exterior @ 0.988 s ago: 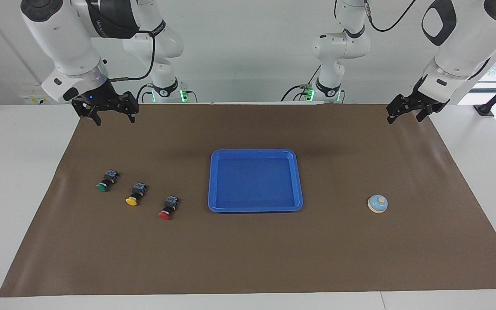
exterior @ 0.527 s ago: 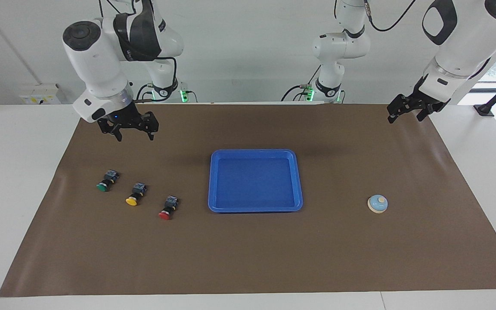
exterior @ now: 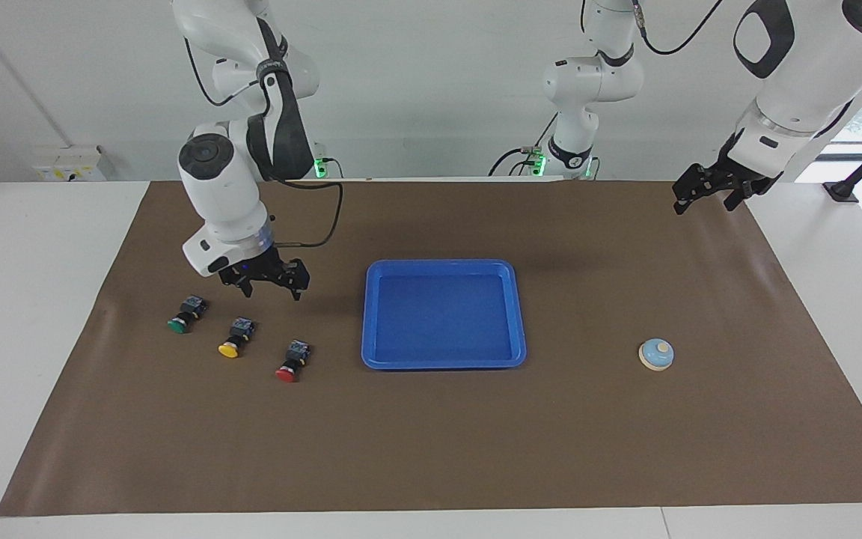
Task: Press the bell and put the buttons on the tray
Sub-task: 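Reach the right gripper to the red button and grasp it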
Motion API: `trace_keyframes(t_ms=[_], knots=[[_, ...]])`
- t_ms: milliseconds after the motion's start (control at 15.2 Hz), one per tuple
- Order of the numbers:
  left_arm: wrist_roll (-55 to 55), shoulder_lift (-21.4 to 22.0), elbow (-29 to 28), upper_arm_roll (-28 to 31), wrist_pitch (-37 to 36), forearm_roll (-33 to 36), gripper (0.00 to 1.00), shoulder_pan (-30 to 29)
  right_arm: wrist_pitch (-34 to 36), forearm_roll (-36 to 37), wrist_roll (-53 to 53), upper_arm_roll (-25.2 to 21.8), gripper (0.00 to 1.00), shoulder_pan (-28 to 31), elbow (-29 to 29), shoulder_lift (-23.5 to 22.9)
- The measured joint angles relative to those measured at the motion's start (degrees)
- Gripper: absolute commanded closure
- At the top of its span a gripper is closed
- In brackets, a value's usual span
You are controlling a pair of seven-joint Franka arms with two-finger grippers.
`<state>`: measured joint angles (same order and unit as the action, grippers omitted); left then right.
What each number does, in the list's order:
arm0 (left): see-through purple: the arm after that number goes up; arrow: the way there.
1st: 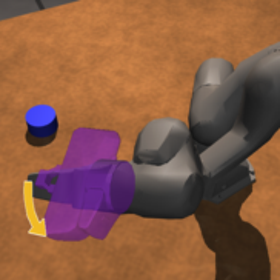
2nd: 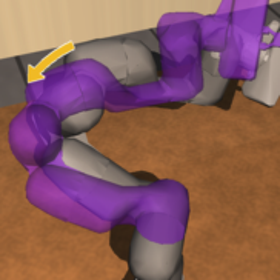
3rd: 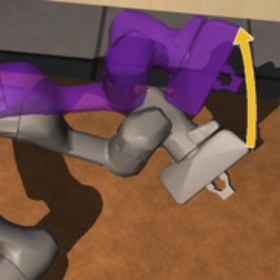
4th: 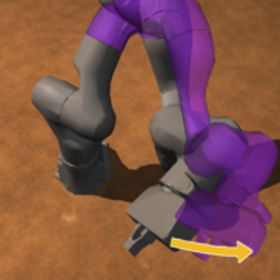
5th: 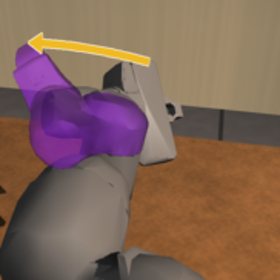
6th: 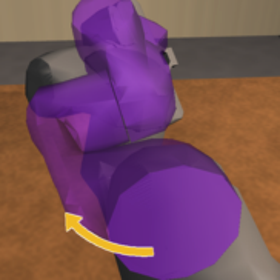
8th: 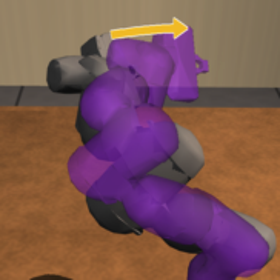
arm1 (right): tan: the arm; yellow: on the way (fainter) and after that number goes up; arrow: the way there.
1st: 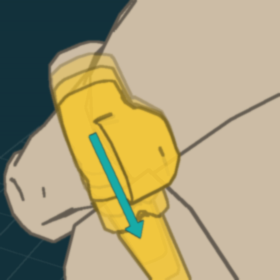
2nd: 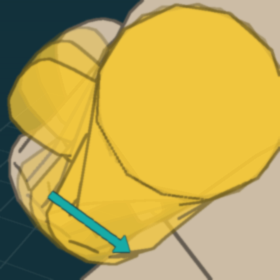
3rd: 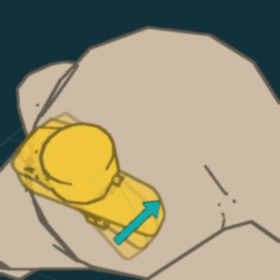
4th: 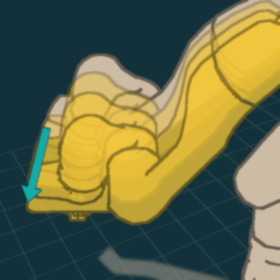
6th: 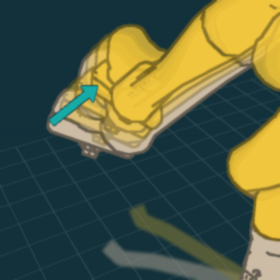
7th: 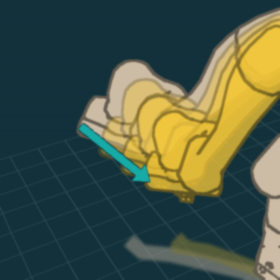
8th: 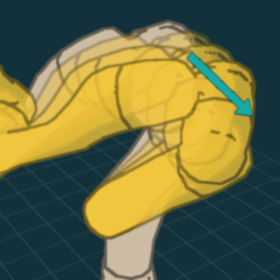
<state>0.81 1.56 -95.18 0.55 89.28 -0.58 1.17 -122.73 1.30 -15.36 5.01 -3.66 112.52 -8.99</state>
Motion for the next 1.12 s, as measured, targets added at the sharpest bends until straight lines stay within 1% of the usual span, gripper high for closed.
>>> trace_keyframes(t_ms=[329, 593, 856, 1120], knots=[[0.0, 0.0, 0.0, 0.0, 0.0, 0.0, 0.00, 0.0, -6.8, 0.0, 0.0, 0.0, 0.00, 0.0, 1.5, -3.4], [0.0, 0.0, 0.0, 0.0, 0.0, 0.0, 0.00, 0.0, -12.4, 1.0, 0.0, 0.0, 0.00, 0.0, 1.3, -7.6], [0.0, 0.0, 0.0, 0.0, 0.0, 0.0, 0.00, 0.0, -14.8, 1.1, 0.0, -0.1, 0.00, 0.0, -0.5, -10.5], [0.0, 0.0, 0.0, 0.0, 0.0, 0.0, 0.00, 0.0, -18.1, 1.8, 0.0, -0.1, 0.00, 0.0, -0.7, -12.7]])
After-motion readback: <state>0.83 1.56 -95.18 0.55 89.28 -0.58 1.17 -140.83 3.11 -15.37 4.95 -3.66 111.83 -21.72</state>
